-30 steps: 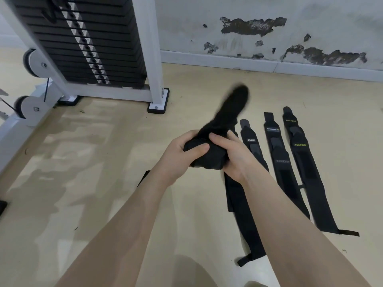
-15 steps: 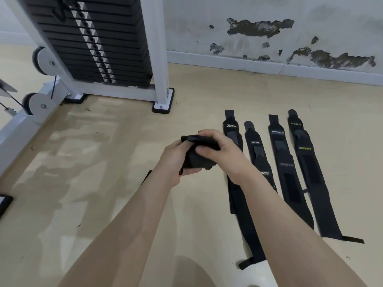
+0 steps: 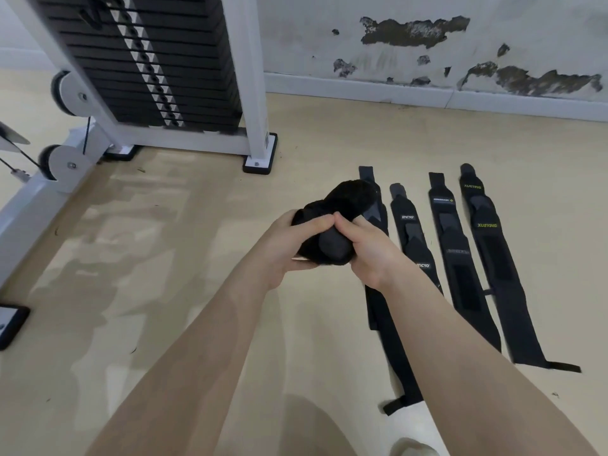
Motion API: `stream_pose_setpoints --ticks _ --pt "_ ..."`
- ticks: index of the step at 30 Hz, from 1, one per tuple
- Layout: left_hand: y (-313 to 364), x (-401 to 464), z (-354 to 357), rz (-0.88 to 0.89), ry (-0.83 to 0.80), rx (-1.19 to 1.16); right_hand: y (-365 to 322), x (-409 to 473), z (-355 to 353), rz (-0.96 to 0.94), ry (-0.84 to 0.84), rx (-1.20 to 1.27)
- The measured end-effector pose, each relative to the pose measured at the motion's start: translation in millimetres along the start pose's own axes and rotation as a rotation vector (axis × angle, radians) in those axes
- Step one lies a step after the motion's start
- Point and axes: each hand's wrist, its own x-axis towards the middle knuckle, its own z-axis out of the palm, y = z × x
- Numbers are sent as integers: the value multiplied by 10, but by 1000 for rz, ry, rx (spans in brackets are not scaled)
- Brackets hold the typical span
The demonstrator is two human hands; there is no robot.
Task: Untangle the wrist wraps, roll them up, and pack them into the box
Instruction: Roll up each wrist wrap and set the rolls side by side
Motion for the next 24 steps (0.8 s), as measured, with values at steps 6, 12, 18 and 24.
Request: stream_pose_setpoints --ticks 6,12,18,24 --pt "18 -6 24 176 104 71 -137 -4 12 -138 68 5" --pt "-50 -23 20 182 -13 108 -342 -45 -129 -287 358 -251" --pt "-66 61 -2 138 260 -163 -338 -129 274 -458 175 -340" --pt "-121 48 -163 -21 284 -301 -35 -129 404 -542 28 -707"
